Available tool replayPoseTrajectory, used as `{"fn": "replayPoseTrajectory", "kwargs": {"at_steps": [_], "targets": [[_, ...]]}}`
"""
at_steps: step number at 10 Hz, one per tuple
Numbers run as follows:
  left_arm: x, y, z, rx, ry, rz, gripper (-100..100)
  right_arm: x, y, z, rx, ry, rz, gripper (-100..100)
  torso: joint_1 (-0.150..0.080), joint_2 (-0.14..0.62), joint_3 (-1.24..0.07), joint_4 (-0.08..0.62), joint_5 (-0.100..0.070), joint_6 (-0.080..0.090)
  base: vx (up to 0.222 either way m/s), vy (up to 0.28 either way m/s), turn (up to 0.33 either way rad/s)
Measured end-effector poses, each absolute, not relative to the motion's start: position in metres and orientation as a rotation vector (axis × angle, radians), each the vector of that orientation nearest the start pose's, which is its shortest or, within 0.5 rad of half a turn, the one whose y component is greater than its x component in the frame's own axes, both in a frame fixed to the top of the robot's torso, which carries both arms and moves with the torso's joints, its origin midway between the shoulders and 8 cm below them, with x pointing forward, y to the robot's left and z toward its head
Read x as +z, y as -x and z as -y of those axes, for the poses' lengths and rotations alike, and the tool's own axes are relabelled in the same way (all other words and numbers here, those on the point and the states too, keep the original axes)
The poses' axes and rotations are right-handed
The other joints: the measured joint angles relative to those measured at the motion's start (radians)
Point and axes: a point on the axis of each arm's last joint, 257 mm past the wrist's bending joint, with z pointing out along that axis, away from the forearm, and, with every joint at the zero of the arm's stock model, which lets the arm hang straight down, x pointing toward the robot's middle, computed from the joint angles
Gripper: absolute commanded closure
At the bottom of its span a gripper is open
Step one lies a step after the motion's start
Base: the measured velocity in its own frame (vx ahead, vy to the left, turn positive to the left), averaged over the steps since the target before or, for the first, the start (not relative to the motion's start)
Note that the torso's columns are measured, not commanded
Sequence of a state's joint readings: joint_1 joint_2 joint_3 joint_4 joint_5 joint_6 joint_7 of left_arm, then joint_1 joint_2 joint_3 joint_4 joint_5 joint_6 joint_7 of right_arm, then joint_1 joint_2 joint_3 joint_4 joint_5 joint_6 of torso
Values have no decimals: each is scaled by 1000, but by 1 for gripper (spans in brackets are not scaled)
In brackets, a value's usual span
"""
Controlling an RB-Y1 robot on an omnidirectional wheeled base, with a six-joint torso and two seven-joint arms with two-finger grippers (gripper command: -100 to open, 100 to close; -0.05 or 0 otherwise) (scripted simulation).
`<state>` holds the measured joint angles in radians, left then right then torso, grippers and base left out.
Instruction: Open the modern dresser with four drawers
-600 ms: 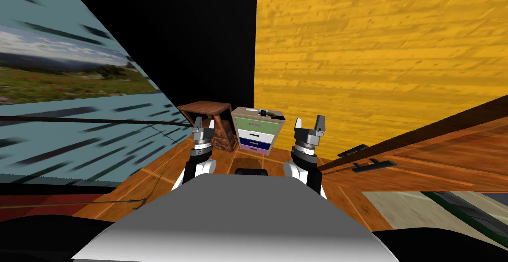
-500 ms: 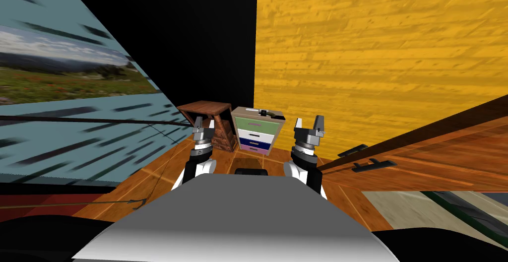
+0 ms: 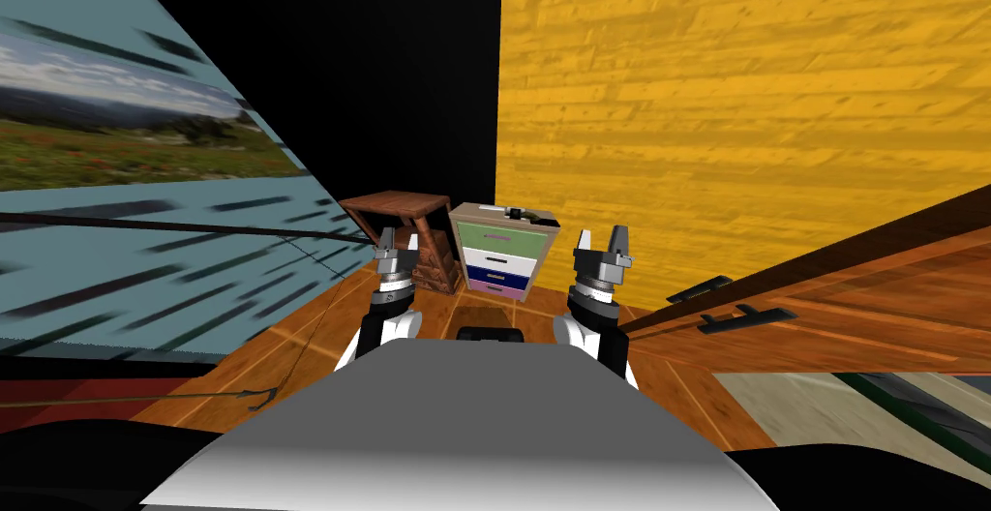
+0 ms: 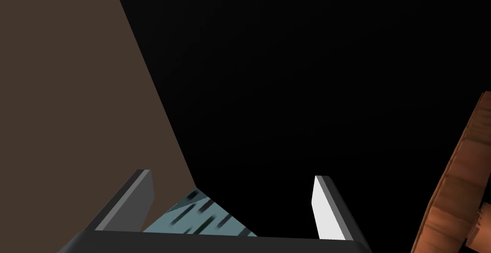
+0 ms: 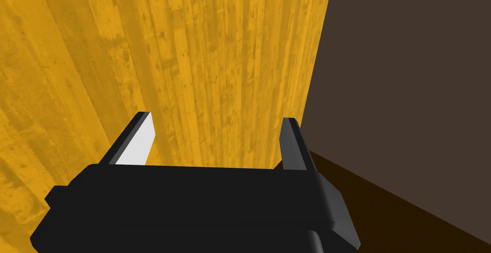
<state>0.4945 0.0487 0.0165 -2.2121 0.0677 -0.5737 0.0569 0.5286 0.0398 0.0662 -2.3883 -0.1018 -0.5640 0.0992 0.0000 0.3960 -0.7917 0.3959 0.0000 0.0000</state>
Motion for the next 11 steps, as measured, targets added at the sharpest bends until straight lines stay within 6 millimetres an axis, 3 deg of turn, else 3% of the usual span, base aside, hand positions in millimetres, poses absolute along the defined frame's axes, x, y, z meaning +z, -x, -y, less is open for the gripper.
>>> {"fn": "replayPoseTrajectory", "kwargs": {"at_steps": [3,4,6,11], "targets": [[11,-343,-290,-1384,678,-584,0,73,-307,275,1352,-610,-433,0,0,222,-443,221,0,0,0,0,0],[11,-343,-290,-1384,678,-584,-100,73,-307,275,1352,-610,-433,0,0,295,-590,295,0,0,35,-11,-43],[-4,-351,-287,-1381,672,-634,-100,73,-307,275,1352,-610,-433,0,0,336,-680,337,0,0,45,-20,-28],[-41,-367,-285,-1369,695,-709,-100,73,-307,275,1352,-610,-433,0,0,342,-684,342,0,0,54,-20,-34]]}}
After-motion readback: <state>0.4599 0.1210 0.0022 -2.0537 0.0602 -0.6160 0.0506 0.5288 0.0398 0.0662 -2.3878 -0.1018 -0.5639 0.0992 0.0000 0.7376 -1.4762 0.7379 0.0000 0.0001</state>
